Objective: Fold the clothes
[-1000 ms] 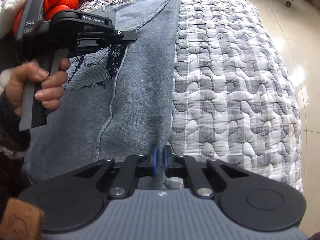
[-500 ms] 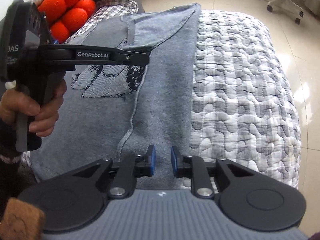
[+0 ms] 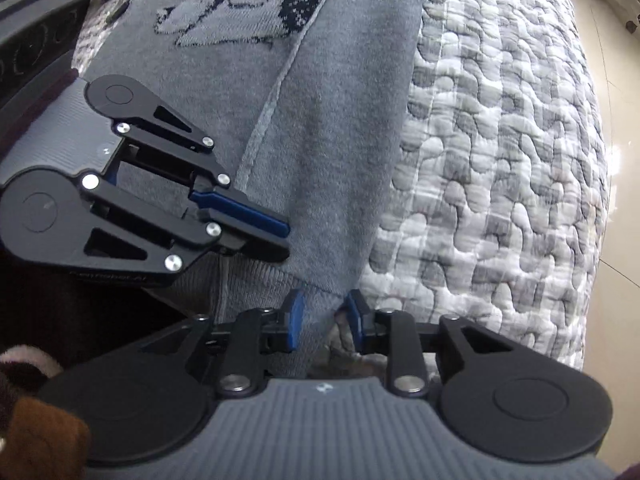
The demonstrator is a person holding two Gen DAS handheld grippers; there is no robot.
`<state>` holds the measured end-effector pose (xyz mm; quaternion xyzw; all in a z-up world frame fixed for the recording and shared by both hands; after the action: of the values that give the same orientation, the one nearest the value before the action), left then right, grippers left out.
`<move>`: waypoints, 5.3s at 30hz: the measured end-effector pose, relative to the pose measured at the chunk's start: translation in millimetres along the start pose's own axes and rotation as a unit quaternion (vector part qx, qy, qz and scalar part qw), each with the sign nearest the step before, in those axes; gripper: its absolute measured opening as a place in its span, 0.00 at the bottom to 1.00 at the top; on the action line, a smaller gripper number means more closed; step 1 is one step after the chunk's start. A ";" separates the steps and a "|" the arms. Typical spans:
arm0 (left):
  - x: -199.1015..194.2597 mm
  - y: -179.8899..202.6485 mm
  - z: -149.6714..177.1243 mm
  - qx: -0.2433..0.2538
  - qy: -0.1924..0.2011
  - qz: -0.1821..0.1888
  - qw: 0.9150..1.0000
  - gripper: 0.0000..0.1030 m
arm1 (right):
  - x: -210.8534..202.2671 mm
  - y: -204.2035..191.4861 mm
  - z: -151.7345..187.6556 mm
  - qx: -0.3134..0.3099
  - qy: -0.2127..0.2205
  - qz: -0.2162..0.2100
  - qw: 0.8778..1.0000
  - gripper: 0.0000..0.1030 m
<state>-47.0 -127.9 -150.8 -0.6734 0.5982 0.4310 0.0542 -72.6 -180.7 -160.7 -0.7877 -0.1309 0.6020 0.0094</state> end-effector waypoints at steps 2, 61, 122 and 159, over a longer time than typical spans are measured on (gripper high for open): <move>0.5 6.6 3.4 0.008 -0.002 0.008 1.000 0.10 | 0.0 -1.1 4.7 -0.007 -0.006 -0.003 1.000 0.31; -308.7 -317.7 51.5 -0.416 0.369 -0.489 0.672 0.23 | 81.0 9.3 -328.6 0.094 0.309 -0.132 0.937 0.30; -217.3 -246.8 -43.1 -0.325 0.289 -0.408 0.803 0.37 | 71.3 18.6 -317.9 0.109 0.349 -0.289 0.885 0.30; -204.4 -371.9 -80.2 -0.276 0.312 -0.470 0.778 0.31 | 57.6 124.9 -309.2 0.203 0.427 -0.018 0.881 0.24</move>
<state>329.2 83.6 -133.6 -0.9545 0.0471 0.2651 -0.1283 259.7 -244.6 -151.7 -0.9467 -0.0029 0.2202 0.2351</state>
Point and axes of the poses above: each gripper's, at about its wrist camera, not at the fingertips, and x roughly the way its jaws point, y to its right, z to its underside, the point moved 8 cm from there along x, roughly the way its jaws point, and after that the axes turned 7 degrees about y, right-handed, at the moved point
